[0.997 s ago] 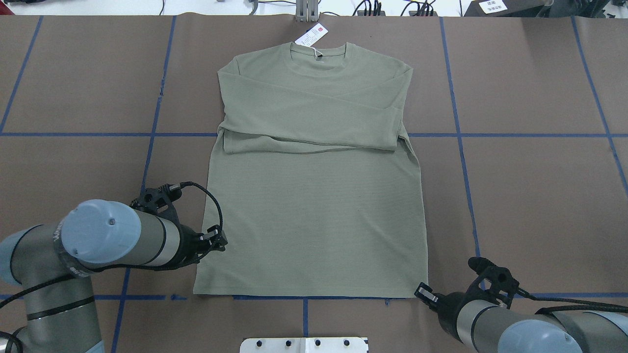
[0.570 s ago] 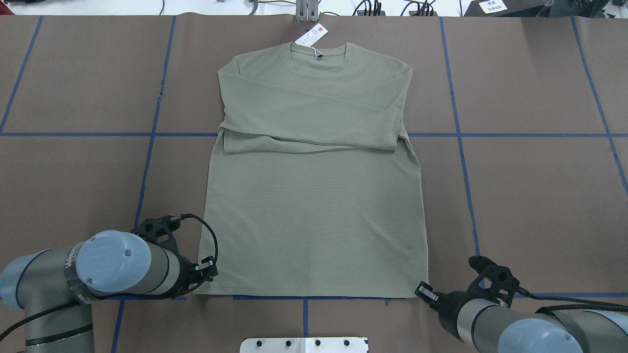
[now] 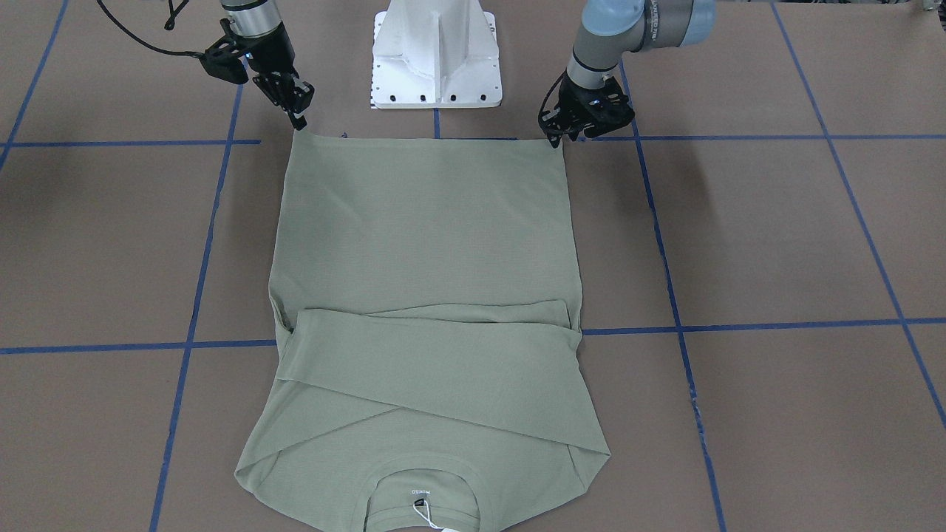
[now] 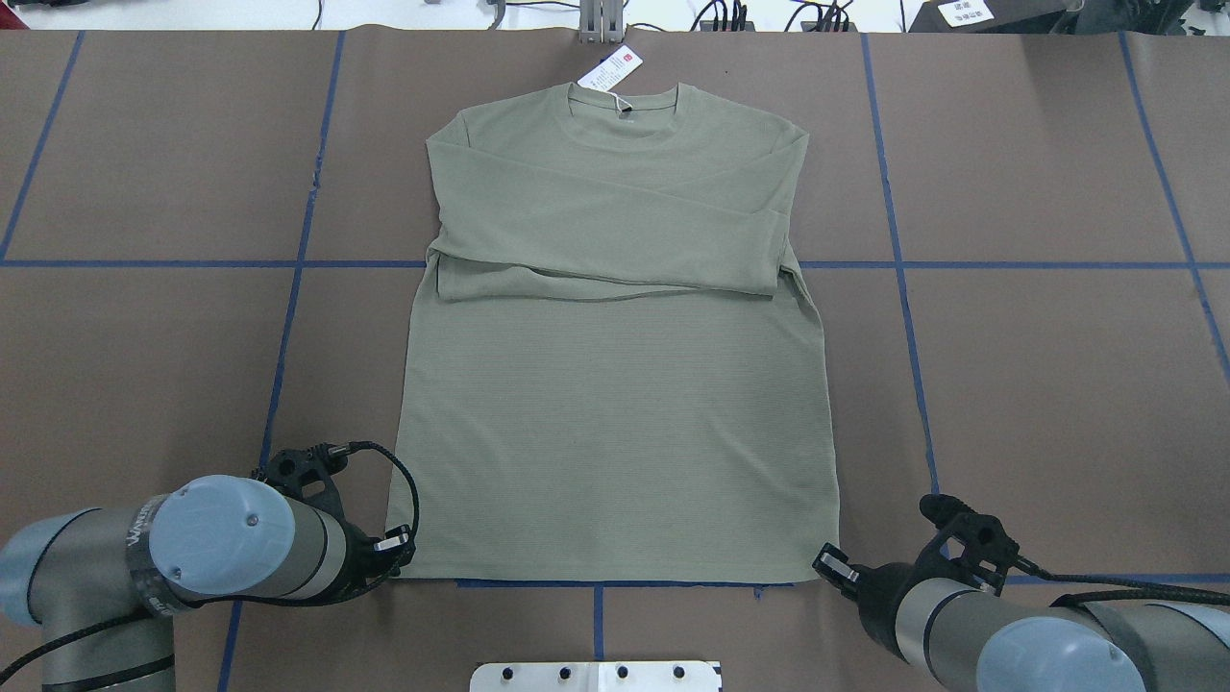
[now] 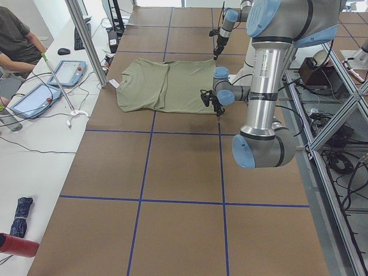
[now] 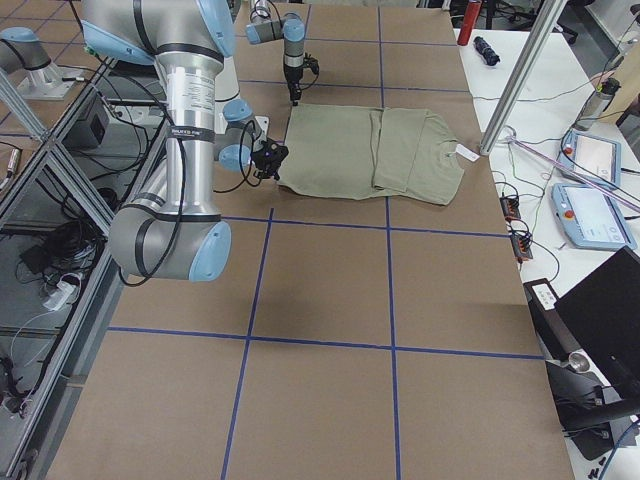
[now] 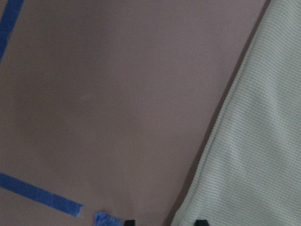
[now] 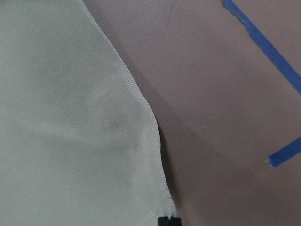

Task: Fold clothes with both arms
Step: 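Grasp both hem corners nearest the robot with the left and right grippers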

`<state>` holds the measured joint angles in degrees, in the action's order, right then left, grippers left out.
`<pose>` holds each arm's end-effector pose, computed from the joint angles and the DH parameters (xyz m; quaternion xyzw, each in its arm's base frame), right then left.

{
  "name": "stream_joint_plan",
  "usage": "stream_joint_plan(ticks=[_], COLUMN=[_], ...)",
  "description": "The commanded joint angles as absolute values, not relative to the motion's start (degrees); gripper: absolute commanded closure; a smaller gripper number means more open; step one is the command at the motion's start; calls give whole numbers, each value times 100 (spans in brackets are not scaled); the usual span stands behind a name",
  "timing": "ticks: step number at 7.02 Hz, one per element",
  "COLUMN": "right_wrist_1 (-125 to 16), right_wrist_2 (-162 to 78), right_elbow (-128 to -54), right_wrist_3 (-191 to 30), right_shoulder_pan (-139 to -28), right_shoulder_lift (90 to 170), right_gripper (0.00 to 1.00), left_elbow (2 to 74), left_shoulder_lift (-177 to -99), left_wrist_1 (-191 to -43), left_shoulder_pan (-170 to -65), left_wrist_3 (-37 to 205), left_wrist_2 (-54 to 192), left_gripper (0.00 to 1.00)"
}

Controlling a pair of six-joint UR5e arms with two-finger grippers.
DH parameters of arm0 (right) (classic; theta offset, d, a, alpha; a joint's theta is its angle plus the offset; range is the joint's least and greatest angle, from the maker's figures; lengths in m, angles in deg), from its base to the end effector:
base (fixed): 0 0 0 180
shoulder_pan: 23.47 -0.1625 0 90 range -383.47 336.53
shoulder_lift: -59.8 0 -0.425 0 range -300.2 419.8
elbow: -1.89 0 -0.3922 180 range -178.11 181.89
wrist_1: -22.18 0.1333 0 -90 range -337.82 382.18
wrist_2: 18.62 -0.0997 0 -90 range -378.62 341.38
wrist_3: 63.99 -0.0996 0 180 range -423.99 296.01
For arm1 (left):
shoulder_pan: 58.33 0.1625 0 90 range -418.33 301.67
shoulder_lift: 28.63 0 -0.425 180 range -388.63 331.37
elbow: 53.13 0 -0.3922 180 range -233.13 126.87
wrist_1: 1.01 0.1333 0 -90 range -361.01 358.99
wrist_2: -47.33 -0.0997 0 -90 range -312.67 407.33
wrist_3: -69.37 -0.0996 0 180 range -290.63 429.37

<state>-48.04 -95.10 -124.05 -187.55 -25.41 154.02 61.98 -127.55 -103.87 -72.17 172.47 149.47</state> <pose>-0.4346 -0.1714 0.3624 -0.0155 -0.4440 0.3214 0.8363 0.4879 -0.2359 0.3566 -0.0945 0.3963 -0.1716 0.8970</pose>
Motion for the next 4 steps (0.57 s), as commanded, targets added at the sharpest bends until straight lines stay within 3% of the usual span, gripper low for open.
stream_joint_plan(ticks=[1,4], right_wrist_1=[-4804,-4813], right_wrist_2=[-9508,-9517], right_elbow=[-12405,-12536], right_wrist_3=[-18748,-18757], right_shoulder_pan=[-2566,-2601], right_shoulder_lift=[15410,15419], right_gripper=[100,100], left_elbow=[6244,6961], left_shoulder_lift=[-12794,-12646], left_wrist_1=[-10393,-10367], left_shoulder_pan=[-7213,-7248], left_wrist_3=[17246,17264], left_wrist_2=[14954,14989], left_gripper=[100,100])
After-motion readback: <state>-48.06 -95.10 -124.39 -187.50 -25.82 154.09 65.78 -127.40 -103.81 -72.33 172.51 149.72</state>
